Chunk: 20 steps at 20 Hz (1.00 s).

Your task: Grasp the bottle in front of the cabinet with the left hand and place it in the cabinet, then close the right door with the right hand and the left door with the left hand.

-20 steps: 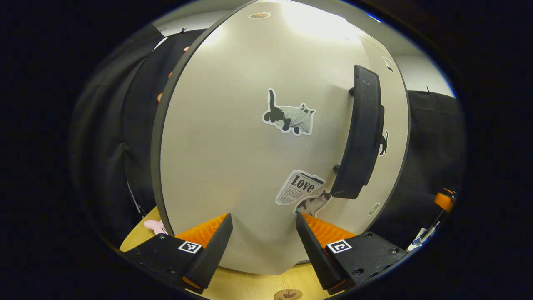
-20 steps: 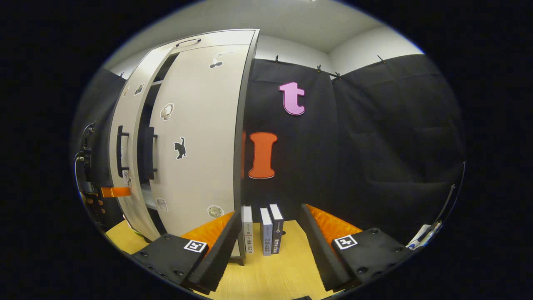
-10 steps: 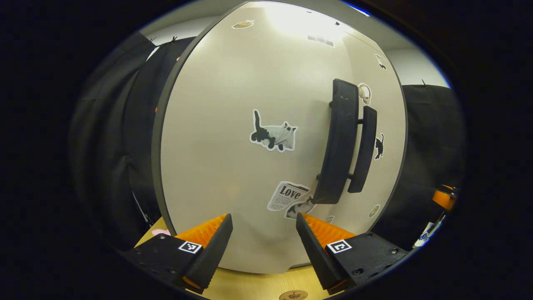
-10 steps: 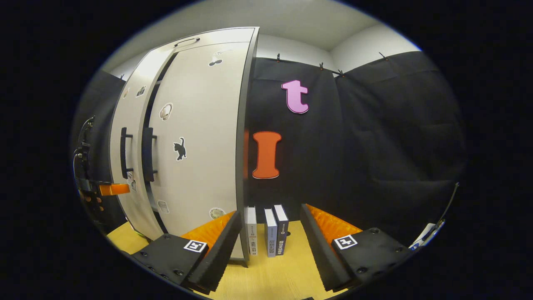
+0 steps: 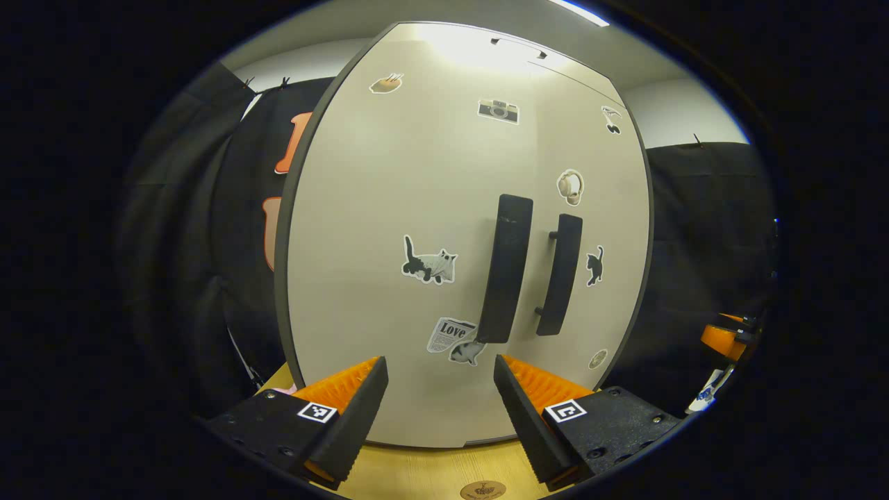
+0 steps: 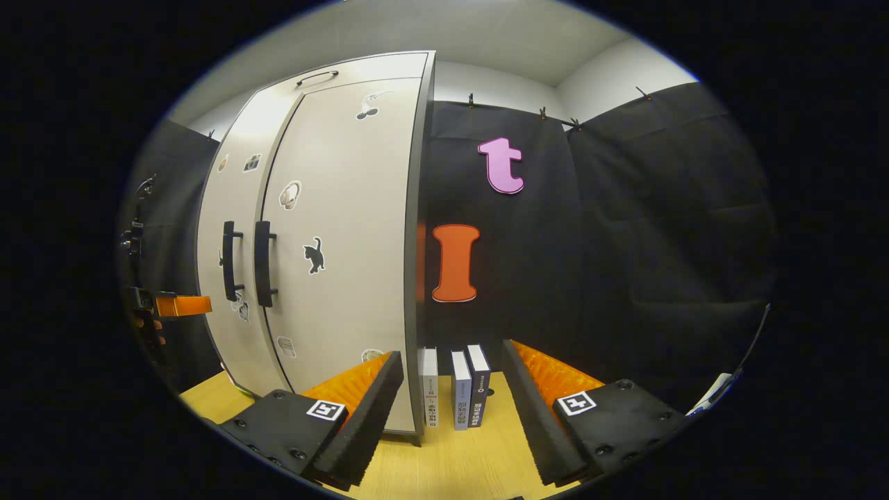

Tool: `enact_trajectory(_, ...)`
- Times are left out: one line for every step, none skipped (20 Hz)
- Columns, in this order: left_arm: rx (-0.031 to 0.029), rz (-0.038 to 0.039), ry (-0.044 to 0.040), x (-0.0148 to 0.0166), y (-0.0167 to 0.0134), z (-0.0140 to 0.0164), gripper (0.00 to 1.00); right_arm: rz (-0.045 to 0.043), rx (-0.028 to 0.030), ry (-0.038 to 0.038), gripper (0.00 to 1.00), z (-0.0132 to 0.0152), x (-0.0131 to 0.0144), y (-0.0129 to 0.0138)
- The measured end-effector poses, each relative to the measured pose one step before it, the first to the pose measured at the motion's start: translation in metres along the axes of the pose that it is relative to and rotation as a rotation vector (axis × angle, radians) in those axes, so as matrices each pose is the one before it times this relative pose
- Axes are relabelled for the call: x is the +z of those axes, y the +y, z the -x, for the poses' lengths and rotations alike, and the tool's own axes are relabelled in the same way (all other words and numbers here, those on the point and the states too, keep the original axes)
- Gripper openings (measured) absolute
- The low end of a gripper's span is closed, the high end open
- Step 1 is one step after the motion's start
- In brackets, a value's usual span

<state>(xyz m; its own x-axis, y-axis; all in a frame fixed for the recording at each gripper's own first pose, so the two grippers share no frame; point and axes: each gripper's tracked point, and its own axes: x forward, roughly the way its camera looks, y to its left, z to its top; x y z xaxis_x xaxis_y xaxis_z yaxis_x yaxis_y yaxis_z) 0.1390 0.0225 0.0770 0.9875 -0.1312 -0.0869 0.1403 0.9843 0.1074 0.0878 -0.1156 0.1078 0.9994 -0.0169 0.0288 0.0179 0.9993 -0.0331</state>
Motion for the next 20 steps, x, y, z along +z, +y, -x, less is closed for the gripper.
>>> enact_trajectory(-0.00192, 0.00094, -0.00617, 0.00389, -0.00333, 0.00655, 0.94, -0.00087, 0.00010, -0.00409, 0.95, 0.00353, 0.00173, -0.00275)
enact_trajectory(-0.00042, 0.00293, -0.00568, 0.00460, -0.00345, 0.00456, 0.94, -0.00156, 0.00023, -0.00400, 0.95, 0.00368, 0.00225, -0.00222)
enact_trajectory(0.00027, 0.00327, -0.00646, 0.00474, -0.00283, 0.00493, 0.94, -0.00245, 0.00051, -0.00476, 0.95, 0.00376, 0.00256, -0.00299)
enact_trajectory(0.00240, 0.00266, -0.00710, 0.00526, -0.00365, 0.00754, 0.94, -0.00225, -0.00003, -0.00612, 0.95, 0.00439, 0.00291, -0.00299)
enact_trajectory(0.00299, 0.00172, -0.00875, 0.00511, -0.00270, 0.00682, 0.94, -0.00087, -0.00024, -0.00689, 0.95, 0.00444, 0.00281, -0.00407)
enact_trajectory(0.00389, 0.00068, -0.00861, 0.00506, -0.00367, 0.00718, 0.94, -0.00017, -0.00034, -0.00611, 0.95, 0.00350, 0.00314, -0.00321)
enact_trajectory(0.00362, 0.00065, -0.00988, 0.00639, -0.00324, 0.00777, 0.94, -0.00007, 0.00037, -0.00568, 0.95, 0.00379, 0.00299, -0.00390)
enact_trajectory(0.00289, 0.00023, -0.01195, 0.00643, -0.00429, 0.00805, 0.94, 0.00020, 0.00063, -0.00476, 0.95, 0.00371, 0.00230, -0.00351)
enact_trajectory(0.00405, -0.00052, -0.01144, 0.00672, -0.00395, 0.00834, 0.94, 0.00013, 0.00097, -0.00363, 0.95, 0.00299, 0.00211, -0.00363)
enact_trajectory(0.00643, -0.00179, -0.00898, 0.00663, -0.00325, 0.00681, 0.94, 0.00017, 0.00224, -0.00363, 0.95, 0.00222, 0.00254, -0.00297)
enact_trajectory(0.00666, -0.00142, -0.00850, 0.00561, -0.00269, 0.00724, 0.94, 0.00019, 0.00297, -0.00336, 0.95, 0.00255, 0.00209, -0.00259)
enact_trajectory(0.00531, 0.00079, -0.00922, 0.00518, -0.00337, 0.00780, 0.94, 0.00008, 0.00510, -0.00305, 0.91, 0.00247, 0.00152, -0.00170)
enact_trajectory(0.00236, 0.00375, -0.01184, 0.00675, -0.00336, 0.00742, 0.94, -0.00049, 0.00485, -0.00330, 0.88, 0.00169, 0.00214, -0.00125)
enact_trajectory(0.00258, 0.00519, -0.01174, 0.00526, -0.00277, 0.00588, 0.94, -0.00075, 0.00613, -0.00383, 0.88, 0.00264, 0.00175, -0.00119)
enact_trajectory(0.00450, 0.00425, -0.00901, 0.00457, -0.00200, 0.00613, 0.94, -0.00014, 0.00698, -0.00306, 0.88, 0.00215, 0.00164, -0.00080)
enact_trajectory(0.00531, 0.00355, -0.01014, 0.00529, -0.00282, 0.00653, 0.93, 0.00152, 0.00702, -0.00312, 0.88, 0.00223, 0.00126, -0.00064)
enact_trajectory(0.00556, 0.00218, -0.01009, 0.00438, -0.00144, 0.00559, 0.93, 0.00260, 0.00575, -0.00244, 0.88, 0.00145, 0.00130, -0.00087)
enact_trajectory(0.00703, 0.00079, -0.00909, 0.00401, -0.00151, 0.00533, 0.93, 0.00305, 0.00528, -0.00308, 0.94, 0.00180, 0.00169, -0.00131)
enact_trajectory(0.00924, -0.00120, -0.00713, 0.00288, -0.00004, 0.00438, 0.93, 0.00273, 0.00416, -0.00383, 1.00, 0.00137, 0.00190, -0.00130)
enact_trajectory(0.00712, -0.00123, -0.00670, 0.00261, 0.00022, 0.00383, 0.94, 0.00207, 0.00425, -0.00248, 0.88, 0.00187, 0.00070, -0.00044)
